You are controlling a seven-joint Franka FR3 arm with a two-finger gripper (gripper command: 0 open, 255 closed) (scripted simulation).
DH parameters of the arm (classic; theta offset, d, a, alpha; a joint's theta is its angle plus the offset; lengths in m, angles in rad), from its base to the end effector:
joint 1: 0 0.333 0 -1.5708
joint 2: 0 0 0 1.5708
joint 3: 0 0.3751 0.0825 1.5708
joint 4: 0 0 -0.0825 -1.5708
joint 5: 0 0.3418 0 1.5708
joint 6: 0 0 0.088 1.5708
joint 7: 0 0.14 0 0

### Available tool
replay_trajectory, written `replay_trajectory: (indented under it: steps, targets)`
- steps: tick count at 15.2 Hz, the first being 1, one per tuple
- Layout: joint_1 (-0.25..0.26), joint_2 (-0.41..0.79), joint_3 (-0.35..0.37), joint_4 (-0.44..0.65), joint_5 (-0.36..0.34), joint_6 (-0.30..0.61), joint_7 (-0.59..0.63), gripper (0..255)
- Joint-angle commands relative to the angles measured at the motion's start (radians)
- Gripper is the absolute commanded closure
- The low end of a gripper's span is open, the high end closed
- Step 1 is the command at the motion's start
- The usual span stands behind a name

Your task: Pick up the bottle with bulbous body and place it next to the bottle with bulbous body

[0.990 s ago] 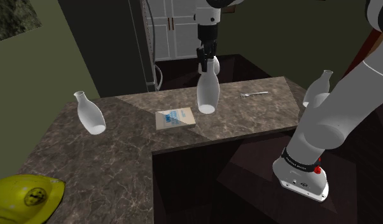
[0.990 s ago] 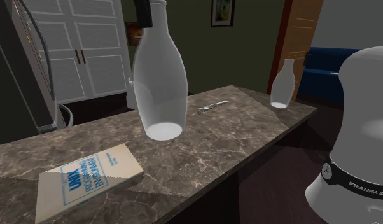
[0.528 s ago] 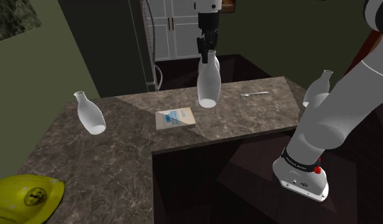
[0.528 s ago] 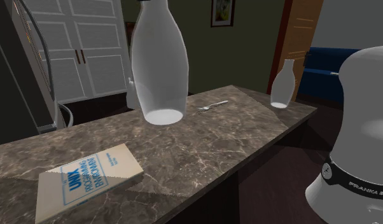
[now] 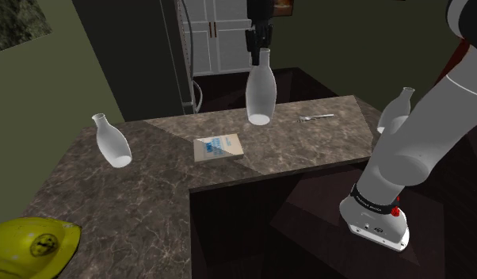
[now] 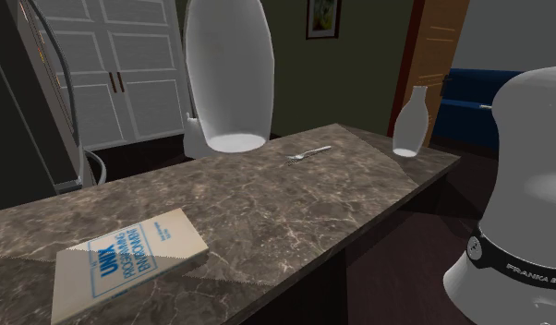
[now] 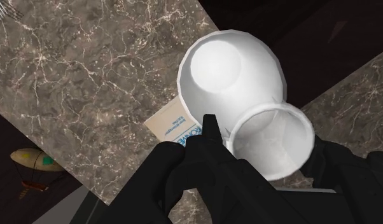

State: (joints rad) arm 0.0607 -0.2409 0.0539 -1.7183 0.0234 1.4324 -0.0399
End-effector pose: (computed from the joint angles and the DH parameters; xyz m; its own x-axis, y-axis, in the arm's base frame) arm 0.4015 0.0537 0.6870 0.9869 0.1549 -0.0449 0.1545 -0.9879 -0.0123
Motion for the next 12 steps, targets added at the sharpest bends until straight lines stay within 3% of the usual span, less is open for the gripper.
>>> replay_trajectory:
  steps: [1, 12]
  targets:
    - [0.000, 0.010, 0.000, 0.036, 0.000, -0.027, 0.000, 255]
    - [0.000, 0.090, 0.001, 0.283, -0.004, -0.193, 0.006, 255]
